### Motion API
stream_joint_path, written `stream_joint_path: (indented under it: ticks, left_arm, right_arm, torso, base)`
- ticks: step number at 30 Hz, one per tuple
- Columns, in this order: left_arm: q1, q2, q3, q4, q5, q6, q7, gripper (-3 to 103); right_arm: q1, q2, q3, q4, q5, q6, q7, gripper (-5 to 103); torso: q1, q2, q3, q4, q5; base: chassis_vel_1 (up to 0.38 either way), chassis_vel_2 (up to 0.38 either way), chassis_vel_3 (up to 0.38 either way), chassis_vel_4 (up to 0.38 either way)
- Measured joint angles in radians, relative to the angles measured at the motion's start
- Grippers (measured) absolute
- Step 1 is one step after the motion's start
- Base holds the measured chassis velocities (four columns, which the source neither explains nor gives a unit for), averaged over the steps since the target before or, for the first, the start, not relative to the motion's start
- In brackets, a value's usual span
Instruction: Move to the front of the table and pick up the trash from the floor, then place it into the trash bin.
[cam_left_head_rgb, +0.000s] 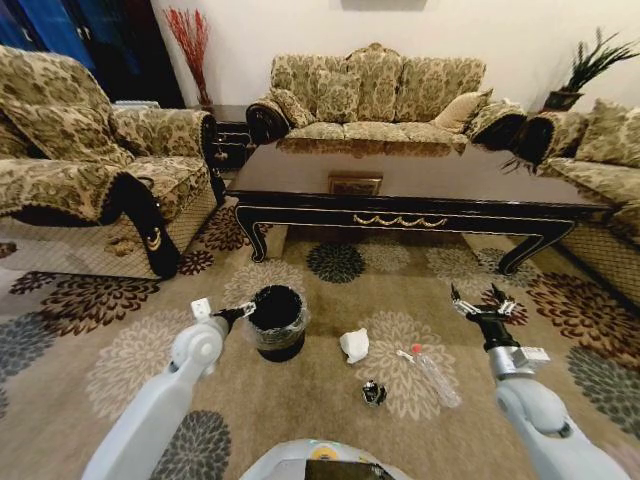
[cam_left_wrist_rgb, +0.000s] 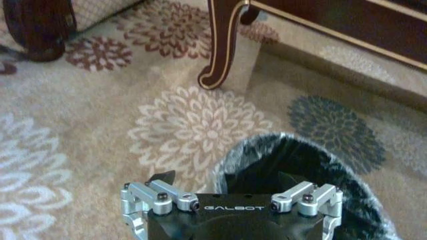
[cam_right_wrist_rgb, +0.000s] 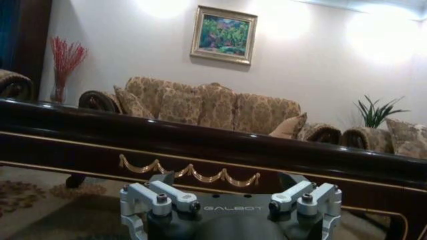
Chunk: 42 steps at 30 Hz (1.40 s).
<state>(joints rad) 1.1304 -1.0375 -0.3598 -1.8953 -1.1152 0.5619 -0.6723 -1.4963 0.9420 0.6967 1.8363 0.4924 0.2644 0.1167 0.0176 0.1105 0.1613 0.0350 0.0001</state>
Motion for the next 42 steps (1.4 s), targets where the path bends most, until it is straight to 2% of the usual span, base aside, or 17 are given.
stream_joint_path:
  ticks: [11,18,19,21,22,24,25,26,27,30,31,33,36,37,38,39,42]
  left_arm:
    - [-0.075,-0.074,0.095,0.176,0.012,-0.006,-0.013,100]
    - [-0.079,-0.091,0.109,0.199,0.019,-0.007,-0.033,103]
    - [-0.079,-0.092,0.109,0.201,0.021,-0.008,-0.034,94]
    - [-0.078,-0.092,0.109,0.201,0.023,-0.009,-0.033,94]
    - [-0.077,-0.092,0.109,0.201,0.025,-0.010,-0.033,84]
    - [-0.073,-0.092,0.108,0.198,0.028,-0.013,-0.033,84]
    - [-0.068,-0.091,0.107,0.192,0.033,-0.014,-0.033,73]
    - [-0.065,-0.090,0.106,0.189,0.036,-0.014,-0.035,73]
    - [-0.061,-0.087,0.105,0.184,0.039,-0.014,-0.038,62]
    - [-0.053,-0.080,0.102,0.171,0.044,-0.012,-0.043,62]
    - [-0.050,-0.077,0.100,0.163,0.048,-0.012,-0.045,51]
    - [-0.043,-0.068,0.091,0.145,0.053,-0.011,-0.053,40]
    - [-0.034,-0.059,0.083,0.128,0.053,-0.007,-0.061,40]
    - [-0.032,-0.058,0.082,0.125,0.053,-0.006,-0.062,30]
    - [-0.025,-0.051,0.075,0.114,0.051,-0.002,-0.068,30]
    - [-0.021,-0.047,0.071,0.109,0.050,0.002,-0.072,19]
    - [-0.012,-0.038,0.062,0.100,0.049,0.009,-0.079,19]
  right_arm:
    - [0.017,-0.002,-0.011,-0.053,-0.006,0.023,-0.004,100]
    - [0.035,-0.008,-0.024,-0.082,-0.006,0.034,-0.006,100]
    - [0.038,-0.009,-0.027,-0.086,-0.006,0.035,-0.007,100]
    - [0.041,-0.010,-0.030,-0.090,-0.006,0.038,-0.009,100]
    - [0.044,-0.011,-0.032,-0.092,-0.006,0.039,-0.010,100]
    - [0.048,-0.013,-0.035,-0.095,-0.006,0.040,-0.011,100]
    - [0.052,-0.015,-0.038,-0.097,-0.006,0.040,-0.012,100]
    - [0.055,-0.016,-0.040,-0.098,-0.006,0.041,-0.012,100]
    - [0.058,-0.017,-0.042,-0.099,-0.006,0.041,-0.012,100]
    - [0.063,-0.018,-0.046,-0.101,-0.006,0.041,-0.013,100]
    - [0.066,-0.018,-0.048,-0.102,-0.006,0.042,-0.013,100]
    - [0.070,-0.018,-0.052,-0.105,-0.006,0.044,-0.014,100]
    - [0.072,-0.018,-0.055,-0.106,-0.006,0.045,-0.016,100]
    - [0.073,-0.018,-0.056,-0.107,-0.006,0.046,-0.016,100]
    - [0.075,-0.016,-0.060,-0.108,-0.008,0.046,-0.016,100]
    - [0.077,-0.015,-0.062,-0.109,-0.008,0.046,-0.017,100]
    - [0.081,-0.013,-0.067,-0.111,-0.009,0.047,-0.017,100]
  torso:
    - [0.000,0.000,0.000,-0.0002,-0.0003]
    - [0.000,0.000,0.000,0.0002,0.0008]
    - [0.000,0.000,0.000,0.0002,0.0008]
    - [0.000,0.000,0.000,0.0001,0.0006]
    - [0.000,0.000,0.000,0.0001,0.0005]
    - [0.000,0.000,0.000,-0.0001,0.0000]
    - [0.000,0.000,0.000,-0.0003,-0.0004]
    - [0.000,0.000,0.000,-0.0003,-0.0006]
    - [0.000,0.000,0.000,-0.0001,-0.0008]
    - [0.000,0.000,0.000,-0.0001,-0.0013]
    - [0.000,0.000,0.000,-0.0001,-0.0015]
    - [0.000,0.000,0.000,-0.0002,-0.0001]
    - [0.000,0.000,0.000,-0.0002,-0.0004]
    - [0.000,0.000,0.000,-0.0002,-0.0005]
    - [0.000,0.000,0.000,-0.0004,-0.0003]
    - [0.000,0.000,0.000,-0.0003,-0.0003]
    - [0.000,0.000,0.000,0.0003,0.0001]
  base:
    - [0.000,0.000,0.000,0.000]
    - [0.000,0.000,0.000,0.000]
    - [0.000,0.000,0.000,0.000]
    - [0.000,0.000,0.000,0.000]
    - [0.000,0.000,0.000,0.000]
    - [0.000,0.000,0.000,0.000]
    - [0.000,0.000,0.000,0.000]
    - [0.000,0.000,0.000,0.000]
    - [0.000,0.000,0.000,0.000]
    - [0.000,0.000,0.000,0.000]
    - [0.000,0.000,0.000,0.000]
    - [0.000,0.000,0.000,0.000]
    - [0.000,0.000,0.000,0.000]
    - [0.000,0.000,0.000,0.000]
    - [0.000,0.000,0.000,0.000]
    - [0.000,0.000,0.000,0.000]
    - [0.000,0.000,0.000,0.000]
